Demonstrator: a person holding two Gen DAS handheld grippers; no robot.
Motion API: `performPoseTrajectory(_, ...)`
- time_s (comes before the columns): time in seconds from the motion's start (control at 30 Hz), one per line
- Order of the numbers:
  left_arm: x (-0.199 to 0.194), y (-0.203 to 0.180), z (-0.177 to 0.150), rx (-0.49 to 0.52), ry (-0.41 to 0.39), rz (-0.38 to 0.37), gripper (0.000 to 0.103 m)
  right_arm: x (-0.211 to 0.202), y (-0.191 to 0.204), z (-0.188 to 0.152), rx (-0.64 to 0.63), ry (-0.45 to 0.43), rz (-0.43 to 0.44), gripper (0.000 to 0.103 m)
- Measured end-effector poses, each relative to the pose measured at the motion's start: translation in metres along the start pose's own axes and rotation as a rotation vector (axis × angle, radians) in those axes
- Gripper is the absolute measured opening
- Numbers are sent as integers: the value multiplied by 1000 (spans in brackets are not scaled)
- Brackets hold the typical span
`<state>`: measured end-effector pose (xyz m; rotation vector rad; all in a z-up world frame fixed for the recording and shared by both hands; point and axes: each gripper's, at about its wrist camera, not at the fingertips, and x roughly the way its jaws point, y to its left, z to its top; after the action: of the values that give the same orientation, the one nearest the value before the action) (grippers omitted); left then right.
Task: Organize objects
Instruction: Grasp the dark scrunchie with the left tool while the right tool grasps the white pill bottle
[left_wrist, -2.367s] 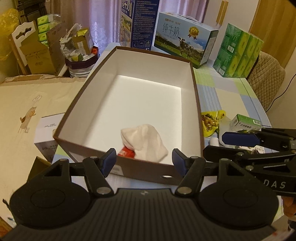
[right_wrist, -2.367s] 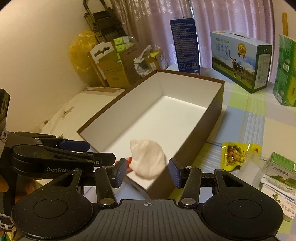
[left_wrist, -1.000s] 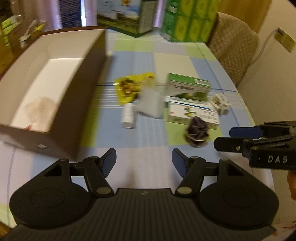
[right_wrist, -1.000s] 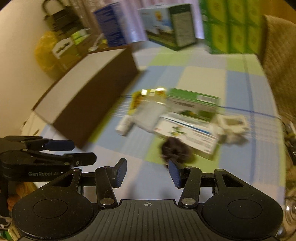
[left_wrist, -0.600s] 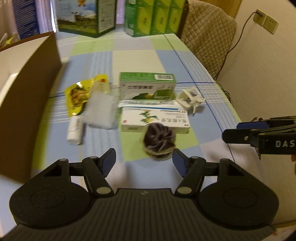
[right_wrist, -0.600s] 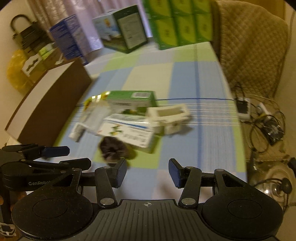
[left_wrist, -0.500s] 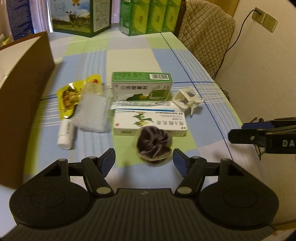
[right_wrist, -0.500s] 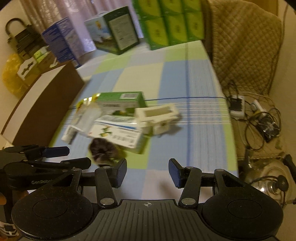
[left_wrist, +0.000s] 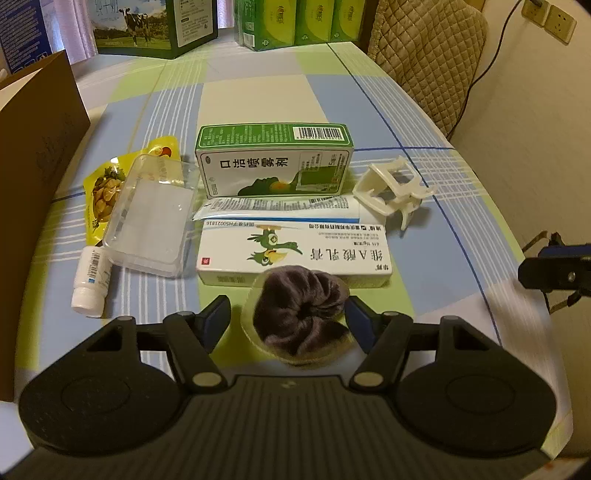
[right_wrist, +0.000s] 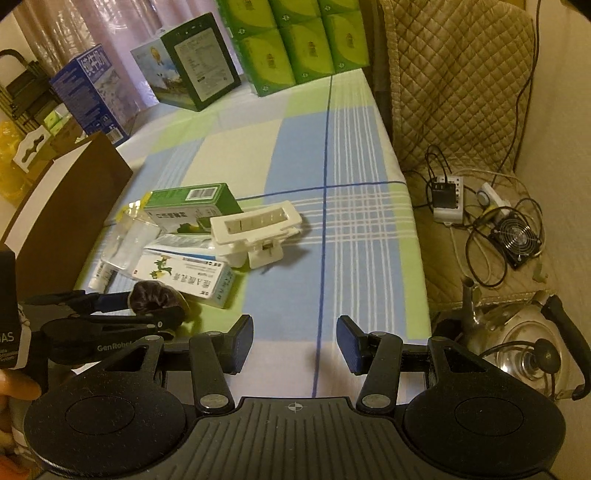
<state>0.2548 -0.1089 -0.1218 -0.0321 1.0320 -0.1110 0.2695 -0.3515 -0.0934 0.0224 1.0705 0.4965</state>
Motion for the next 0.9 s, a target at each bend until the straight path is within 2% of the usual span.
performPoseTrajectory(0.03,1,-1,0,0,-4,1,64,2,-1,0,0,3,1,47)
performPoseTrajectory(0.1,2,-2,-1,8,-10,2,55,4,-1,1,-2,5,3,47)
performPoseTrajectory(0.13,1,-2,-1,9,-13,-4,43,5,-1,1,-4,6,5,47)
performPoseTrajectory(0.2,0,-2,-1,8,-18,-5,37,7,-1,3,-9,7,9,47)
performPoseTrajectory(0.27,-4,-1,-3,16,-27,-7,24,10,0,4,-13,8,15,47)
performPoseTrajectory(0.33,-9,2,-6,22,-31,-6,19,13,1,6,-20,10,24,47)
performPoseTrajectory(0.43,-18,12,-12,-1,-29,4,16,17,8,10,-47,10,53,47)
performPoseTrajectory(0.6,-43,43,-32,-86,-30,70,15,28,37,19,-151,-2,145,47)
performPoseTrajectory(0.9,-96,118,-78,-332,-50,237,15,61,139,40,-536,-36,381,47)
